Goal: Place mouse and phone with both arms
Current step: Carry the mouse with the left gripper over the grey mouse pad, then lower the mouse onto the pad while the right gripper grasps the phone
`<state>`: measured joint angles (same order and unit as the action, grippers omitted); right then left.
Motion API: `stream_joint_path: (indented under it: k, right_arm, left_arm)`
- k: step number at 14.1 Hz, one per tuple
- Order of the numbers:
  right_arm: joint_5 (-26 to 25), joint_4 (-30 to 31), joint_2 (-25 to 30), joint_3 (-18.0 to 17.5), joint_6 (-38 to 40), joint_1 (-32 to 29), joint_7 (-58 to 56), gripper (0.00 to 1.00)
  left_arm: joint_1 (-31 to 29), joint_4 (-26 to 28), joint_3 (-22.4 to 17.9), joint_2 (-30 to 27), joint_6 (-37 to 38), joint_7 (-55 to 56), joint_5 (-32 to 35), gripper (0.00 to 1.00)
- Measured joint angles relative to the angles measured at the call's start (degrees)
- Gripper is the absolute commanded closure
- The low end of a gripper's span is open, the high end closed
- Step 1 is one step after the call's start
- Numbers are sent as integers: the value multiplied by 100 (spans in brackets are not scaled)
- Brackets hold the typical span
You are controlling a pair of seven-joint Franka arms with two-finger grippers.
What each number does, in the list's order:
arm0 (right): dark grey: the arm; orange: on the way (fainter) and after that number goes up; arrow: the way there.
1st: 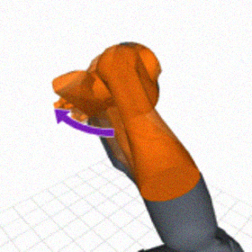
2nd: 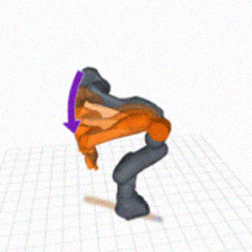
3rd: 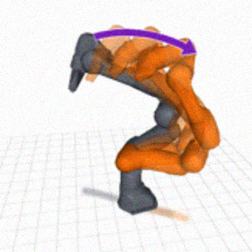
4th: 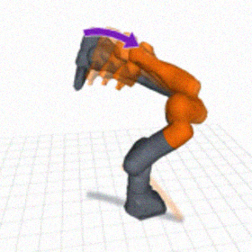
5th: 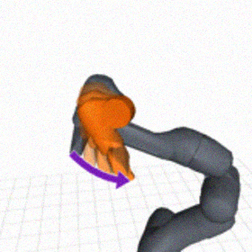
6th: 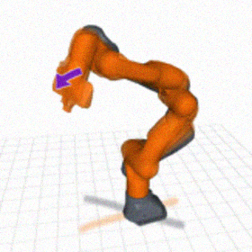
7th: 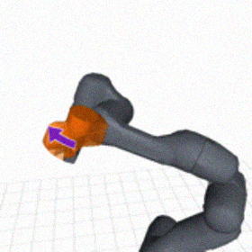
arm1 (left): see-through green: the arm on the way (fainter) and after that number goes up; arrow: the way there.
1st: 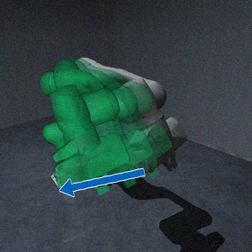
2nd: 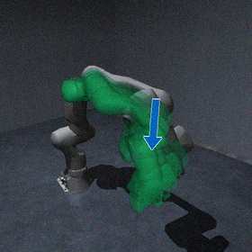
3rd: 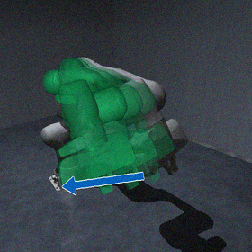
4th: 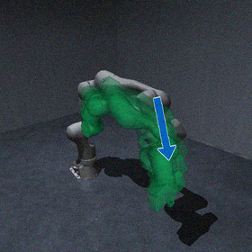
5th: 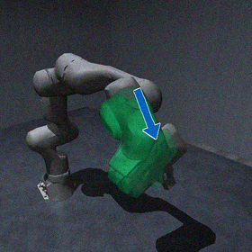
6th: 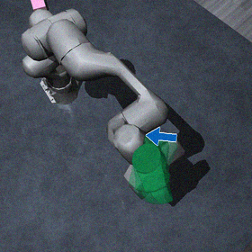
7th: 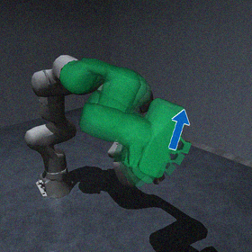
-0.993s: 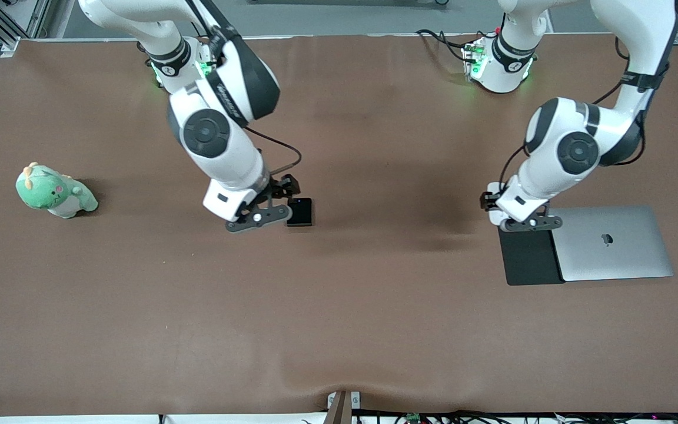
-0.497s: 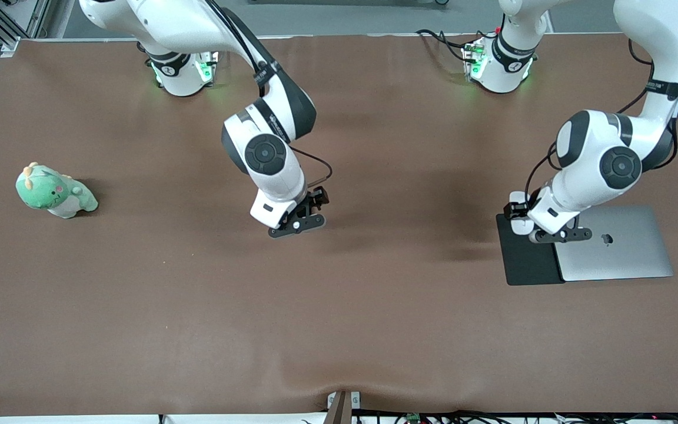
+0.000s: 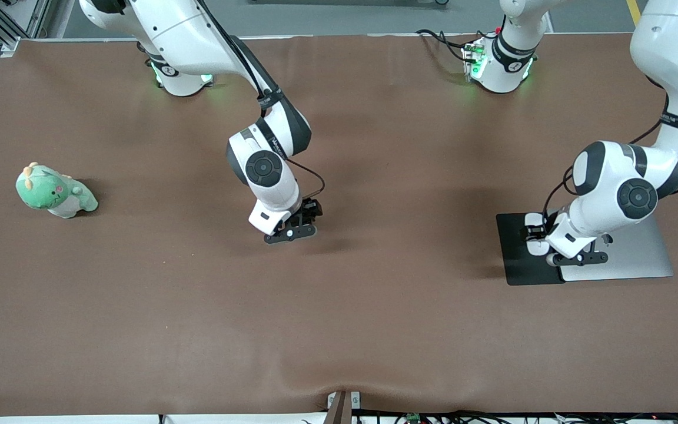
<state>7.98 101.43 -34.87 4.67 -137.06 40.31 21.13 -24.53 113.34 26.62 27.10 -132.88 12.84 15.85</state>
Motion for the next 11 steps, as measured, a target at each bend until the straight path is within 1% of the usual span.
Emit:
stream_joint_path:
  k: [2, 5, 7, 11]
  right_arm:
    - [0, 113, 2, -6, -98, 7, 65, 0]
    - [4, 284, 2, -21, -232, 32, 163, 0]
    - [4, 419, 2, -30, -320, 89, 324, 0]
    - [89, 465, 2, -32, -356, 176, 451, 0]
  left_arm:
    - [-119, -155, -2, 221, -33, 0, 211, 60]
    - [-141, -364, -1, 474, -39, -3, 263, 60]
    - [-131, -432, -1, 603, -90, -3, 356, 60]
    - [-132, -478, -39, 836, -272, -3, 500, 60]
